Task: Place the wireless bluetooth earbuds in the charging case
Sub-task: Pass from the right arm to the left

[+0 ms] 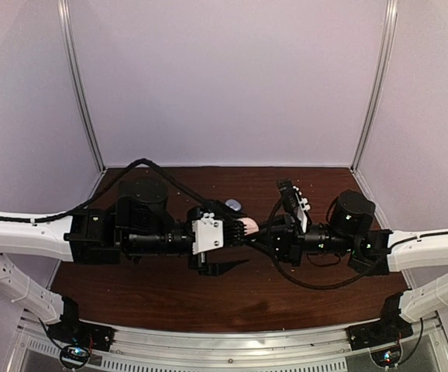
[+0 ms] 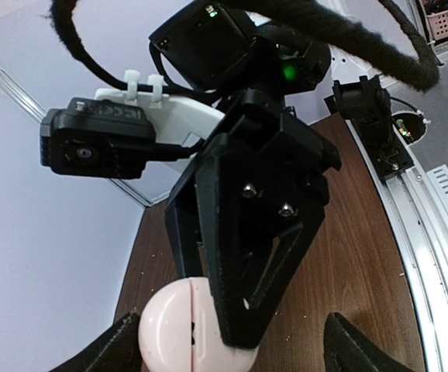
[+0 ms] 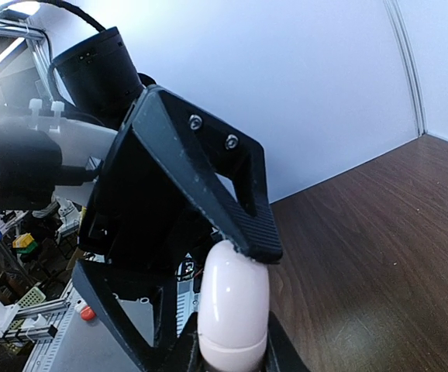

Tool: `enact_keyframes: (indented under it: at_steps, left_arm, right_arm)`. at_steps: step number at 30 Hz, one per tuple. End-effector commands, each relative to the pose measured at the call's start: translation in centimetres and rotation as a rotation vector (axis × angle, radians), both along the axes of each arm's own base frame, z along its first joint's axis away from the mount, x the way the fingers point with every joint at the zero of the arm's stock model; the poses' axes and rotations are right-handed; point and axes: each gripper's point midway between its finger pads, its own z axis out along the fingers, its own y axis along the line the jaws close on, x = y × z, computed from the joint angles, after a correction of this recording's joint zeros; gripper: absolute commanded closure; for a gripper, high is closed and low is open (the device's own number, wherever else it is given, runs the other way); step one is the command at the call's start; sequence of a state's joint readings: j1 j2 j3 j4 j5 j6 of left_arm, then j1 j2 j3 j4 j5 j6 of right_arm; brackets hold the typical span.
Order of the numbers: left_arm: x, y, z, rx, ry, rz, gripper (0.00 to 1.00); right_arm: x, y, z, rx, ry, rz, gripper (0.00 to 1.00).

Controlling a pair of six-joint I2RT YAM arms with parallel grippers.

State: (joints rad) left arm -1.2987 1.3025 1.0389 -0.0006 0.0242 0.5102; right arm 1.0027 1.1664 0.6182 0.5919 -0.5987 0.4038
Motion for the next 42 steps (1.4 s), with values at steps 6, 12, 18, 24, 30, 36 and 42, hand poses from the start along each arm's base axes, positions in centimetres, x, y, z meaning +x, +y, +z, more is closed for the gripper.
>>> enact_keyframes:
  at_steps: [6, 12, 18, 24, 30, 36, 42]
  left_arm:
    - [-0.5, -1.1, 0.1, 0.020, -0.115, 0.022, 0.29]
    - [-0.1, -1.2, -0.3, 0.038, -0.138, 0.053, 0.41]
    - [0.1, -0.9, -0.3, 0.035, -0.142, 0.063, 0.54]
    - [0.1, -0.7, -0.4, 0.037, -0.142, 0.065, 0.63]
    - [0.2, -0.6, -0.8, 0.037, -0.132, 0.078, 0.66]
    - [0.7, -0.5, -0.7, 0.000, -0.083, 0.096, 0.68]
    - [5.0, 1.1, -1.3, -0.086, 0.122, 0.178, 0.68]
  right_arm:
    - [0.3, 0.2, 3.1, 0.111, 0.083, 0.013, 1.00]
    - [0.3, 0.3, 3.2, 0.116, 0.099, 0.017, 1.00]
    - [0.2, 0.2, 3.4, 0.121, 0.098, 0.019, 0.92]
    - [0.0, 0.1, 3.6, 0.131, 0.094, 0.029, 0.76]
    - [0.3, -0.3, 4.1, 0.141, 0.079, 0.003, 0.53]
    - [1.4, -1.1, 3.9, 0.132, 0.081, -0.042, 0.35]
    - [3.8, -3.4, 3.2, 0.125, 0.086, -0.135, 0.19]
